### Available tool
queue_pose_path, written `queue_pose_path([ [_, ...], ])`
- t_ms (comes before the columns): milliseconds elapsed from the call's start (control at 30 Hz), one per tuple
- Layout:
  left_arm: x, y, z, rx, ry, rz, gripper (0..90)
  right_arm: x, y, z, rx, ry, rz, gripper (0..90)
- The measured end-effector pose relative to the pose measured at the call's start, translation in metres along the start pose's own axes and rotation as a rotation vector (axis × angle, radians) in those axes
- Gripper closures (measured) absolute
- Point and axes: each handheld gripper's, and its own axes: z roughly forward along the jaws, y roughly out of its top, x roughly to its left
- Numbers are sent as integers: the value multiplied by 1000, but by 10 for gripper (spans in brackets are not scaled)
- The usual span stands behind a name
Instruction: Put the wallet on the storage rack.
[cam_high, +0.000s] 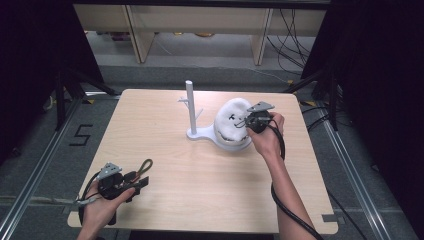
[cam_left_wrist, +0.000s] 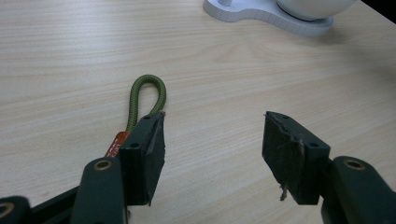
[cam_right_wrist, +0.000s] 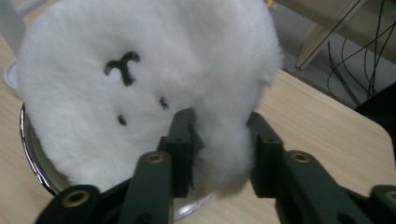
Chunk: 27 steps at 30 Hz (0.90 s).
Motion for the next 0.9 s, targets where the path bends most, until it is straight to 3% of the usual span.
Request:
queue_pose_path([
  [167,1,3,0,-9,7,3,378,-5,1,-9,-50,25,106,517],
  [267,1,5,-1,3,19,10,375,-4,3,-18,-73,35,168,499],
  [367,2,6,0,1,14,17,373,-9,3,-24,-110,28,147,492],
  [400,2,6,0,-2,16,15,370,-9,3,-25,-124,22,171,494],
  [433,1,7,0,-3,19,16,369,-8,2,-28,-90,39,194,498],
  [467,2,8,0,3,24,23,367,-10,1,-29,-91,49,177,507],
  [533,2,9,0,12,42,44,365,-7,-2,-35,-76,47,212,484],
  [600,2,11,1,5,34,45,365,-8,-5,-37,-98,52,194,470],
  [700,1,14,1,3,32,45,366,-4,-11,-41,-91,71,239,480],
  [767,1,15,1,9,35,50,369,-5,-17,-41,-107,86,209,500],
  [833,1,17,2,14,33,51,376,0,-21,-44,-106,92,224,527],
  [867,1,17,2,16,27,52,385,-1,-23,-45,-126,90,198,539],
  [900,1,17,3,14,25,51,389,1,-25,-46,-154,95,201,546],
])
